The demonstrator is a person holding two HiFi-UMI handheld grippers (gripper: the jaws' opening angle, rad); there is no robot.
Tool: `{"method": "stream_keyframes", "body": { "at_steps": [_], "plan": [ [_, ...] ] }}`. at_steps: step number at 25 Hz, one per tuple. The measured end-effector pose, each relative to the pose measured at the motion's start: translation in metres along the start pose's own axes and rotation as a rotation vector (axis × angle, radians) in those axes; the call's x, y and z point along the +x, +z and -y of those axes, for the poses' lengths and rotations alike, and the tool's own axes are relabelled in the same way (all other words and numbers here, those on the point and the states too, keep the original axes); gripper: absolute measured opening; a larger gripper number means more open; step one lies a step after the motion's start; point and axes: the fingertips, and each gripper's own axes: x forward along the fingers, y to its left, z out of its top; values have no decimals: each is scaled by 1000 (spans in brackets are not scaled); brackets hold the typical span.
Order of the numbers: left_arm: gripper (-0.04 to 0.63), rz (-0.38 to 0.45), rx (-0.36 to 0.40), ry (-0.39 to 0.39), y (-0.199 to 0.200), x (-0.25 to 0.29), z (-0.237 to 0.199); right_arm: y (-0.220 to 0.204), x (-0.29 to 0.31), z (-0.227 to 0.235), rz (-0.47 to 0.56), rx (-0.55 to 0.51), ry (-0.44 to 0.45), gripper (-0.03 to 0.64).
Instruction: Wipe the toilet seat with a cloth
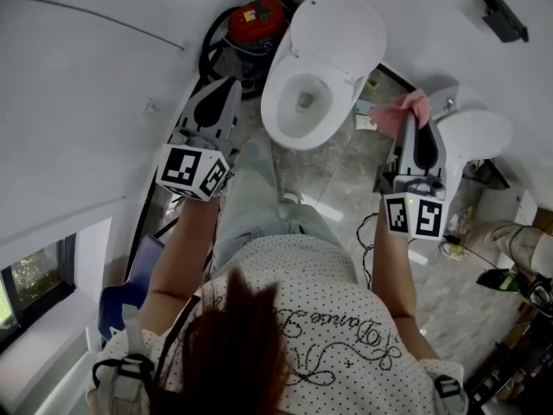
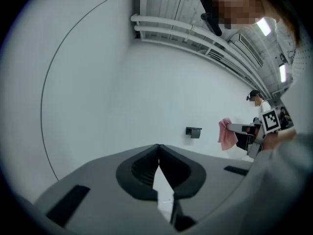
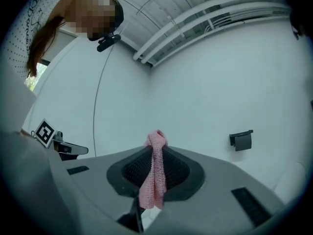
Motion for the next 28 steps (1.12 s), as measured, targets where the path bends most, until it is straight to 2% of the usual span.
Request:
{"method": "stream_keyframes", "body": {
  "at_steps": [4,8,13,17,22,25,28],
  "plan": [
    [5,-8,-10,-43,-5,55,-40,-14,51,3,-21,-21,-45,67],
    [5,-48,-3,-123,-11,119,-81,-38,115,3,-70,-5,-100,67],
    [5,-103,-19,-210,-39,189,-135,-72,188,-5,-107,0,-143,67],
    [5,-134,-47,-258,-55,223,-155,-98,211,-6,-163,12,-185,67],
    [5,-193,-76,-296,-90,255,-167,-150,215,-1,-295,13,-186,67],
    [5,-233,-91,-294,-118,271,-170,-181,218,10,-338,51,-204,67],
    [5,-253,-105,-277,-139,281,-171,-206,227,13,-358,67,-179,67]
  ]
}}
